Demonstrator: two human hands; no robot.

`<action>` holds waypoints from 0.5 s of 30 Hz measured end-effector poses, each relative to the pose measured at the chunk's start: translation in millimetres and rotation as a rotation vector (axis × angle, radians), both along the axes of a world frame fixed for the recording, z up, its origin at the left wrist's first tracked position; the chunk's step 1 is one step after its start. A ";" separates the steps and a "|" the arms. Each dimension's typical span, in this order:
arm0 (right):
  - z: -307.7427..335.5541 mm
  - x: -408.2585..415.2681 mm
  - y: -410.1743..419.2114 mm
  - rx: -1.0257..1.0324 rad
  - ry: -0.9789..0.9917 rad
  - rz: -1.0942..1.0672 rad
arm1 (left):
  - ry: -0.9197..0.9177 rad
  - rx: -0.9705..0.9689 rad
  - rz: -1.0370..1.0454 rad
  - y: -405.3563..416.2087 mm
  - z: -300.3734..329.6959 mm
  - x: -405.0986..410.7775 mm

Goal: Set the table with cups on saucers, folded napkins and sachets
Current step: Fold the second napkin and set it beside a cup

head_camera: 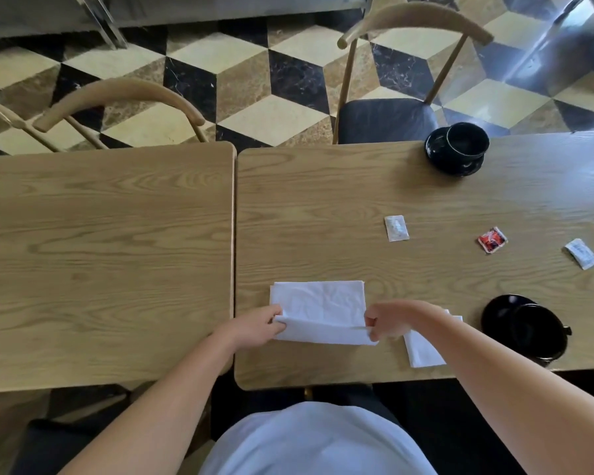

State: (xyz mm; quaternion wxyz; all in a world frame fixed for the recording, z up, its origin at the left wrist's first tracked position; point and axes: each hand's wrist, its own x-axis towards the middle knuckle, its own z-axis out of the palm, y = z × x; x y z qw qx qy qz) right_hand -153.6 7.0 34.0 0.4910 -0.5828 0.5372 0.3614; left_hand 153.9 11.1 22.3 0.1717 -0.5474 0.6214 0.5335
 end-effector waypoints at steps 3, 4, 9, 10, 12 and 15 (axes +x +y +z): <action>-3.2 -7.2 -2.2 -0.019 -0.019 -0.080 | -0.042 -0.012 -0.009 -3.5 -2.4 -11.6; -5.8 -9.1 -3.6 -0.042 -0.032 -0.151 | -0.035 -0.017 0.048 -4.0 -4.1 -14.3; -22.4 -11.1 -12.2 -0.355 -0.116 -0.513 | -0.045 -0.079 0.361 -7.8 -15.5 -21.7; -25.7 -9.3 -13.7 -0.381 -0.129 -0.586 | -0.052 -0.083 0.394 -8.0 -18.7 -22.0; -33.4 -5.1 -16.4 -0.415 -0.143 -0.688 | -0.059 -0.084 0.463 -8.2 -24.2 -22.2; -44.2 0.8 -20.2 -0.462 -0.130 -0.740 | -0.050 -0.095 0.566 -7.0 -30.9 -22.9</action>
